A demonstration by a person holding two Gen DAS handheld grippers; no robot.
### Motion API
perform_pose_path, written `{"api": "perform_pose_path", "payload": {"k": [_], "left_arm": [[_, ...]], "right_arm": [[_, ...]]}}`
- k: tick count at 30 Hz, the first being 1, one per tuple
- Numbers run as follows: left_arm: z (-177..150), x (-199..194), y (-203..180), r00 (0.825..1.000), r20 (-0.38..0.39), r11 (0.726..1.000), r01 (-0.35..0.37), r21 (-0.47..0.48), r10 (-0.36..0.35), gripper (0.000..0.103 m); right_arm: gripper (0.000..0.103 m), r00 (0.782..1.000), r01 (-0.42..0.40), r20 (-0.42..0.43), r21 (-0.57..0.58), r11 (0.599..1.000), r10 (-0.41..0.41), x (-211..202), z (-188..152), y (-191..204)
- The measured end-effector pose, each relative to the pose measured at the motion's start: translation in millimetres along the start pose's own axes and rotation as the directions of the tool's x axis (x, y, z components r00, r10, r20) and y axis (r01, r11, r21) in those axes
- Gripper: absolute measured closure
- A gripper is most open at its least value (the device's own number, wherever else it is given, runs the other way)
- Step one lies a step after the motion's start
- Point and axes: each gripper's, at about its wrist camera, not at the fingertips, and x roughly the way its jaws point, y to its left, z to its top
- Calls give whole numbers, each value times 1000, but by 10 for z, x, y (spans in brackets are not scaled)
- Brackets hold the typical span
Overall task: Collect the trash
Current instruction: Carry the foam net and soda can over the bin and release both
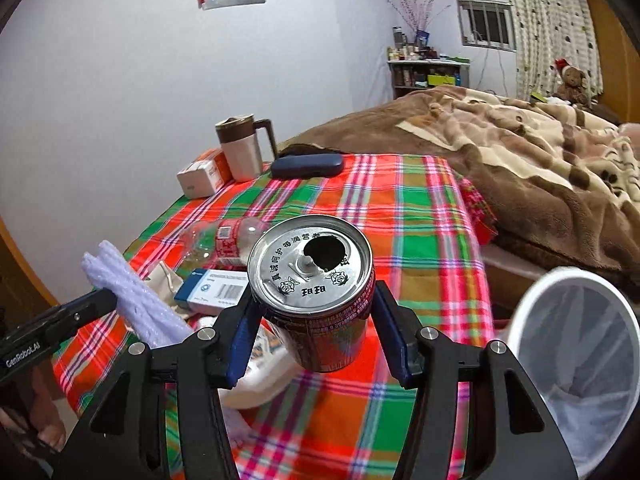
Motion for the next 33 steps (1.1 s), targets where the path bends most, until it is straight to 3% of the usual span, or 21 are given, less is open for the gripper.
{"api": "perform_pose_path", "payload": {"k": [9, 19, 33], "left_arm": [[-66, 238, -440, 995, -67, 995, 77, 68, -72, 91], [-119, 552, -1027, 977, -144, 975, 175, 138, -155, 91], [-286, 979, -2012, 937, -231, 910, 321, 262, -263, 91]], "right_arm": [[47, 998, 65, 7, 82, 994, -66, -191, -146, -419], [47, 985, 166, 23, 180, 969, -173, -463, -302, -922], [47, 958, 277, -16, 295, 914, -285, -730, -601, -1508]]}}
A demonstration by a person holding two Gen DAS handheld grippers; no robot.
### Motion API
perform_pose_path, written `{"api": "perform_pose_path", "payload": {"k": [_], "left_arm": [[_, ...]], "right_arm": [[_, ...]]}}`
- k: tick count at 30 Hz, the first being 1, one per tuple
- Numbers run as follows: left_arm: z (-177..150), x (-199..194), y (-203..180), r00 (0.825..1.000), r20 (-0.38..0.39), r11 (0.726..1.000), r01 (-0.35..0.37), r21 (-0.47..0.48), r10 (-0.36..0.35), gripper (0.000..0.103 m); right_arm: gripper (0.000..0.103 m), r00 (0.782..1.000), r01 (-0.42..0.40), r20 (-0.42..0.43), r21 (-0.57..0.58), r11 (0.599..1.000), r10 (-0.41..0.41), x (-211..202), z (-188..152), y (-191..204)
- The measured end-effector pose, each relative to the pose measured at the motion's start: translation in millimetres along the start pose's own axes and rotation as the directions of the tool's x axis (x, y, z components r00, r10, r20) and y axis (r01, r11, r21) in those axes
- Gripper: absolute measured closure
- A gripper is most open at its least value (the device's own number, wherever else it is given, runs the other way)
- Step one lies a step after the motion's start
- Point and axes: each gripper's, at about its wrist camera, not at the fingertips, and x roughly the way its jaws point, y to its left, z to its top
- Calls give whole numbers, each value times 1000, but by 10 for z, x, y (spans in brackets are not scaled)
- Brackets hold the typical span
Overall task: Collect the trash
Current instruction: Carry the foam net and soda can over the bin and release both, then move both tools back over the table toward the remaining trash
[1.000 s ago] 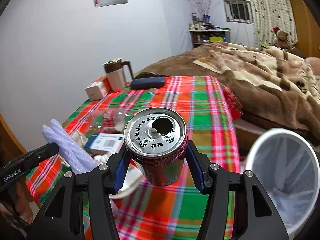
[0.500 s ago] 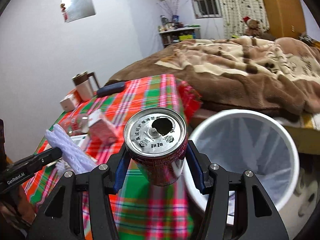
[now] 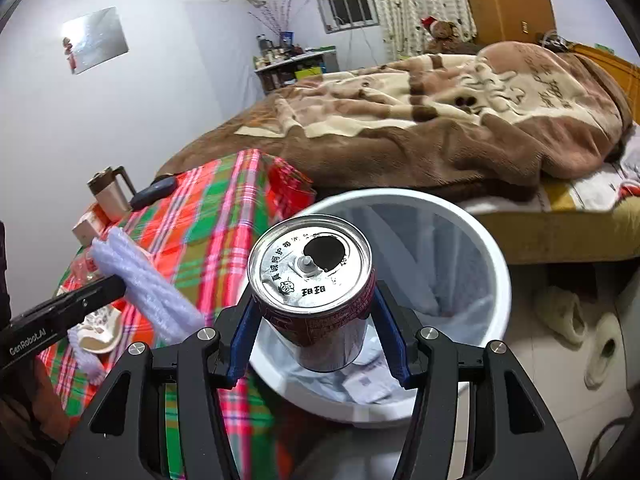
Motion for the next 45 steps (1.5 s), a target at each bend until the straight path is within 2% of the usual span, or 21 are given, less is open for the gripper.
{"api": "perform_pose_path", "payload": {"k": [11, 19, 22, 24, 27, 34, 45], "left_arm": [[65, 504, -384, 995, -79, 994, 69, 88, -62, 90], [-40, 768, -457, 984, -166, 990, 89, 105, -70, 90], [-46, 809, -448, 981, -180, 991, 89, 99, -70, 87], [-49, 814, -459, 981, -179, 991, 91, 97, -73, 81], [-53, 787, -445, 982, -171, 991, 95, 93, -78, 64], [-57, 691, -408, 985, -153, 992, 95, 78, -82, 63], [-140, 374, -248, 994, -97, 998, 48, 48, -43, 63]], "right_arm": [[47, 999, 30, -32, 42, 999, -29, 29, -73, -298], [47, 996, 34, -87, 74, 997, -27, 73, -143, -421], [47, 995, 44, -90, 76, 996, -37, 69, -156, -441], [47, 995, 46, -88, 79, 996, -38, 62, -159, -448], [41, 996, 40, -80, 78, 996, -34, 45, -155, -440], [39, 997, 41, -61, 51, 998, -37, -16, -107, -395], [39, 998, 9, -58, -2, 1000, -9, -104, -120, -197]]}}
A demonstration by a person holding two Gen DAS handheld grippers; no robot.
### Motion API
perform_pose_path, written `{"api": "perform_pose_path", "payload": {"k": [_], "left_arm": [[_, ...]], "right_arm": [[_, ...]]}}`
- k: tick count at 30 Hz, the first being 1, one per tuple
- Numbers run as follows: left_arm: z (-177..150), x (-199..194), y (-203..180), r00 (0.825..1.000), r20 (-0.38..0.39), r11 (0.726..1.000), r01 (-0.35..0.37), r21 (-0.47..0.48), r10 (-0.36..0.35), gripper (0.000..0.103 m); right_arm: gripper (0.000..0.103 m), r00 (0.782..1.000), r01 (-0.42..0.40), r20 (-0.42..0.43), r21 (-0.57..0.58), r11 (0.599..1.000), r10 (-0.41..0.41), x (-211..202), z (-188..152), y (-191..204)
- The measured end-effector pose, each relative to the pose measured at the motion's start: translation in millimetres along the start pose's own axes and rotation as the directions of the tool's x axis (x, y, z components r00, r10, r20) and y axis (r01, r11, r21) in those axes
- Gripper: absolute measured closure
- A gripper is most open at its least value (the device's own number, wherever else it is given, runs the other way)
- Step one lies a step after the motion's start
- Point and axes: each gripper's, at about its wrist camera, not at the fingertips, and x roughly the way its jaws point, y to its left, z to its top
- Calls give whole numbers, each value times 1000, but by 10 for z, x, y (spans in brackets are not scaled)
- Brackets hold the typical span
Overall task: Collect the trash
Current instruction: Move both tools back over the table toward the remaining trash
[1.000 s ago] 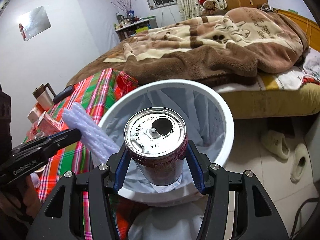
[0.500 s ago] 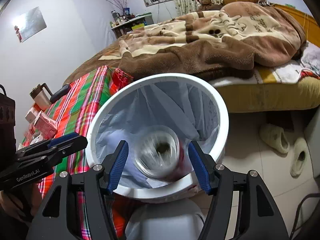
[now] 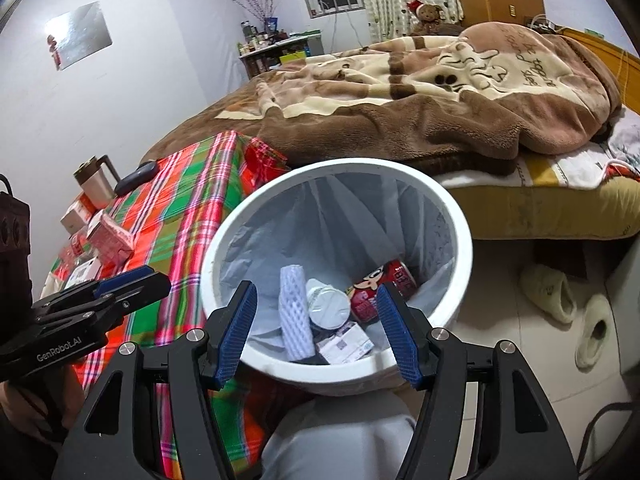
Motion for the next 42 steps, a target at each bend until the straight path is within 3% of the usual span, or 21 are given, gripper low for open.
{"api": "perform_pose_path", "payload": {"k": [18, 24, 28, 42], "left_arm": [[-355, -753, 386, 981, 107, 986, -156, -57, 161, 63], [-531, -1013, 567, 969, 130, 976, -201, -82, 210, 63], [-629, -1139, 694, 962, 138, 969, -221, -114, 235, 54], [-889, -1547, 1110, 928, 159, 930, -303, -208, 338, 54]], "right_arm": [[39, 990, -139, -13, -91, 986, 138, -93, -90, 521], [39, 978, -208, -43, -105, 973, 204, -72, -143, 723], [39, 970, -241, -60, -129, 962, 235, -65, -179, 875], [39, 935, -355, -105, -253, 900, 339, 16, -228, 1391]]}}
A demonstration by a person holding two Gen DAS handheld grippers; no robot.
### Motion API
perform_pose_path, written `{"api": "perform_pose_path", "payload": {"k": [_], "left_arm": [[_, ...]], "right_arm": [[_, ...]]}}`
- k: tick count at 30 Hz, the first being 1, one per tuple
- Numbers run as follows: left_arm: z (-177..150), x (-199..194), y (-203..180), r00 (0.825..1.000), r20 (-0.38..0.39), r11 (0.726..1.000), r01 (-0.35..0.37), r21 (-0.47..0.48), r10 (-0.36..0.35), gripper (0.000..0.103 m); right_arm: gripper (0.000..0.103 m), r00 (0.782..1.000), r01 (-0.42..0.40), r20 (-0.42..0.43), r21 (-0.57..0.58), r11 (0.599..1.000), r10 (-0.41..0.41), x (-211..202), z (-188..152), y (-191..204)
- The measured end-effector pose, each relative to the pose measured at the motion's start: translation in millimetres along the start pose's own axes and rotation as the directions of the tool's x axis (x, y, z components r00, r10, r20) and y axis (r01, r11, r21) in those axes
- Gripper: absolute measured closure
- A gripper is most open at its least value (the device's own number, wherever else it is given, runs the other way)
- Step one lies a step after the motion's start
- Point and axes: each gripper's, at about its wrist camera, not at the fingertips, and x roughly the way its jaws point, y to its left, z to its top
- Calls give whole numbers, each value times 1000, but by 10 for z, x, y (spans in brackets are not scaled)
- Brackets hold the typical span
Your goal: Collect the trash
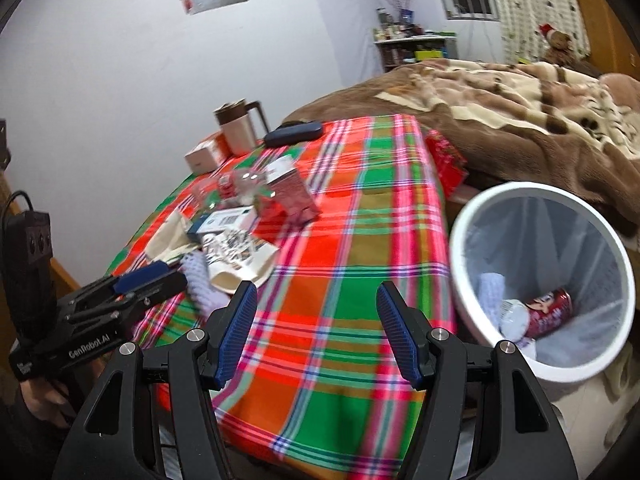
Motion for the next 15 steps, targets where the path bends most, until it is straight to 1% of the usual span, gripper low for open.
{"api": "perform_pose_path", "payload": {"k": [6, 12, 15], "left_arm": [[3, -60, 256, 999, 7, 998, -45, -33, 45, 54], [41, -113, 517, 996, 11, 994, -88, -71, 89, 54], [78, -136, 655, 992, 23, 989, -125, -83, 127, 54]], "right_arm": [[39, 999, -37, -39, -34, 999, 35, 127, 37, 143], [39, 997, -49, -66, -52, 997, 45, 257, 113, 244], [39, 996, -56, -76, -59, 997, 51, 337, 152, 282]]}}
